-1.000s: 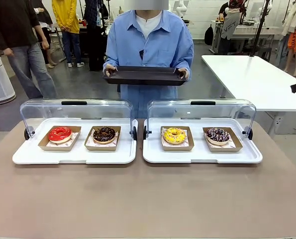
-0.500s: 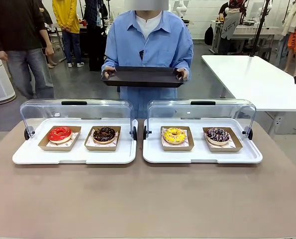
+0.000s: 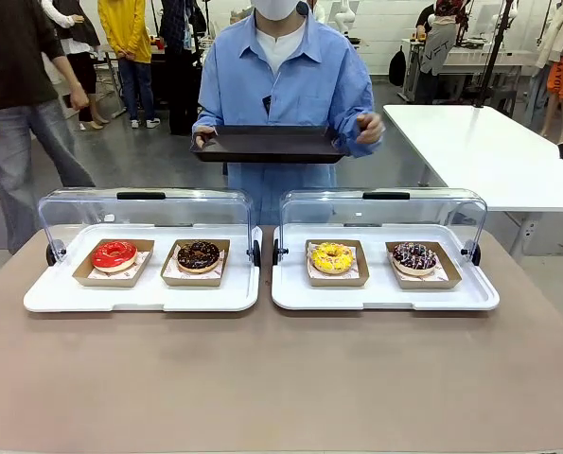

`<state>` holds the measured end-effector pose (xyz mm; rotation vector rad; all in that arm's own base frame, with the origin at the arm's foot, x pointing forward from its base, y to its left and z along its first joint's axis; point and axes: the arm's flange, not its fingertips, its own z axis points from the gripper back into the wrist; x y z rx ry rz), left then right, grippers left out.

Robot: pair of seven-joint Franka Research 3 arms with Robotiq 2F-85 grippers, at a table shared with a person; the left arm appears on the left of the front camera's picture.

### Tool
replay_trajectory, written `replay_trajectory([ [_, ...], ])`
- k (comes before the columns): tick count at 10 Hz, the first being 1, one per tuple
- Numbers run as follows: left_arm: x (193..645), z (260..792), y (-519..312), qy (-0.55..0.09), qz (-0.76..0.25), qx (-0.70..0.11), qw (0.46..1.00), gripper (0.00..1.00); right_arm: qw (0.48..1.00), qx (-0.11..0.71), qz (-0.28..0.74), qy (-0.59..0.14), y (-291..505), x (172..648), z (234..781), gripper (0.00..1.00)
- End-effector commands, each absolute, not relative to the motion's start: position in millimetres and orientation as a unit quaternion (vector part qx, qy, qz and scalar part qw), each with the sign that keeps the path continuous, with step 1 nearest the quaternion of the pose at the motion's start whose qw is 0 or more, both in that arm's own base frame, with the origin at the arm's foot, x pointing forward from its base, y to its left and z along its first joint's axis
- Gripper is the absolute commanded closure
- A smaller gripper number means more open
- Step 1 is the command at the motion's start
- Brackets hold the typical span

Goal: Provide the desired donut to the person.
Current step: Pick up and lift the Paper togo box containing the Donut pointed at by the person.

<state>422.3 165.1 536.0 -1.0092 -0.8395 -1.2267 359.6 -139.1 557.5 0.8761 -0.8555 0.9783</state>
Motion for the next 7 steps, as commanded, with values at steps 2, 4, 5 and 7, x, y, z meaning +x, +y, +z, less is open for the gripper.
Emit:
replay_trajectory([
  [2, 421.1, 536.4, 164.7, -0.364, -0.535, -0.443, 0.620, 0.00, 0.706, 0.396, 0.441, -0.387, -139.8, 359.5, 557.6, 0.00],
  [4, 421.1, 536.4, 164.7, -0.364, -0.535, -0.443, 0.620, 0.00, 0.706, 0.396, 0.441, -0.387, -139.8, 359.5, 557.6, 0.00],
  [5, 421.1, 536.4, 164.7, -0.364, -0.535, -0.443, 0.620, 0.00, 0.706, 0.396, 0.441, -0.387, -139.8, 359.5, 557.6, 0.00],
  [7, 421.1, 536.4, 164.7, -0.364, -0.535, -0.443, 0.620, 0.00, 0.706, 0.396, 0.441, -0.387, -139.8, 359.5, 557.6, 0.00],
])
